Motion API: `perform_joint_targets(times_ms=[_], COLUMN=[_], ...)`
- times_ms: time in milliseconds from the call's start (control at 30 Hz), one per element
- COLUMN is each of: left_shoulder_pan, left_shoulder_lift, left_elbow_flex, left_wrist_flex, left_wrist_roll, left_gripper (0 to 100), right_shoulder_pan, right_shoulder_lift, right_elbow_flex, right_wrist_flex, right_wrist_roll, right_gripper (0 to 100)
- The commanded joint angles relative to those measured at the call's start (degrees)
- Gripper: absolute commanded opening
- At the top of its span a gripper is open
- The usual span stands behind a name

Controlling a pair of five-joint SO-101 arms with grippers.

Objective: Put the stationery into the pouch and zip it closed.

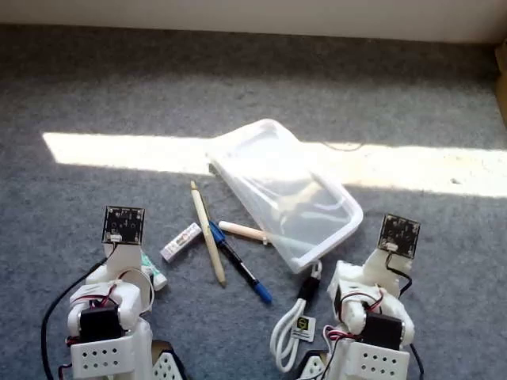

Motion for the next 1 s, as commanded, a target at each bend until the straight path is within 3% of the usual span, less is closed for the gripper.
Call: perform_joint_targets(times_ms=[0, 300, 800, 967], left_shoulder_pan=[0.48, 0.48, 0.48, 0.48], left_shoulder_lift=[-0.4, -0.4, -0.4, -0.4], left_elbow_flex=[1.1, 1.1, 1.1, 1.1], left_wrist_flex=[0.18, 0.18, 0.18, 0.18], left_wrist_roll=[-0.26, -0.26, -0.26, -0.26], left_gripper=[1, 1, 1, 1], right_shoulder_pan=[-2.15, -2.07, 11.21, 11.47], right_shoulder_lift=[-0.57, -0.57, -0.66, -0.66], right_elbow_flex=[6.73, 6.46, -12.7, -18.15], right_wrist_flex=[0.4, 0.04, -9.63, -9.19], right_wrist_roll=[-0.26, 0.0, 0.35, 12.75], right_gripper=[1.1, 1.1, 1.6, 1.6])
